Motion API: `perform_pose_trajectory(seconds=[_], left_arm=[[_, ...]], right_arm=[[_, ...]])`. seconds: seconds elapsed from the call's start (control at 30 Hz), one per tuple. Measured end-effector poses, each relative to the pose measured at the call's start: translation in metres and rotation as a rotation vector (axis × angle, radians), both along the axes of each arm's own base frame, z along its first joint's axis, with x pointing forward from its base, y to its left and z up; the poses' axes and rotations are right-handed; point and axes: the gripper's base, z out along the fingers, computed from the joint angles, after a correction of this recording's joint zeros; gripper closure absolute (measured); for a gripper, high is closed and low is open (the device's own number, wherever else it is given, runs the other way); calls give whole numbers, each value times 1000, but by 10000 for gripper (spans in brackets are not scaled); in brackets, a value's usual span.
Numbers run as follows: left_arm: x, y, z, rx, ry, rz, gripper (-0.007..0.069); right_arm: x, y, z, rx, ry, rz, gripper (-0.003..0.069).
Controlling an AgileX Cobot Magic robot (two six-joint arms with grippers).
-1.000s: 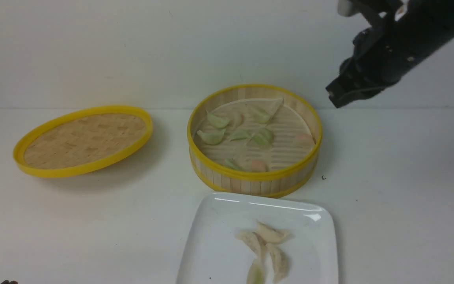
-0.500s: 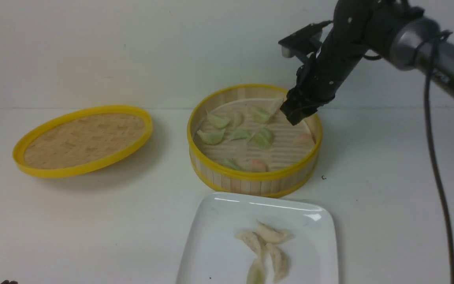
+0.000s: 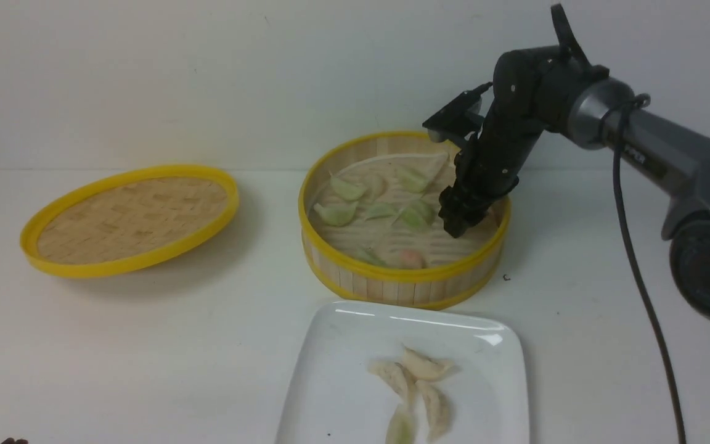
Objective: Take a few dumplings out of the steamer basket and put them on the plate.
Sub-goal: Use the right arm to grab a dumpling from inside the steamer
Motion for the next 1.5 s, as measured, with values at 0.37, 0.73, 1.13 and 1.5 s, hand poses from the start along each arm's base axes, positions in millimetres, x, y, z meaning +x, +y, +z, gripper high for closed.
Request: perform_pose_trajectory(seconds=[0.37, 0.73, 1.13, 1.5], left_arm=[[0, 0, 0, 0, 0, 0, 631], [0, 0, 0, 0, 0, 0, 631], [0, 0, 0, 0, 0, 0, 631], [0, 0, 0, 0, 0, 0, 631]], right_arm=[[-6, 22, 61, 65, -133, -30, 668], [-17, 7, 72, 40, -108, -148, 543], [-8, 2, 14, -80, -31, -142, 246], [-9, 7, 7, -66, -14, -199, 650]])
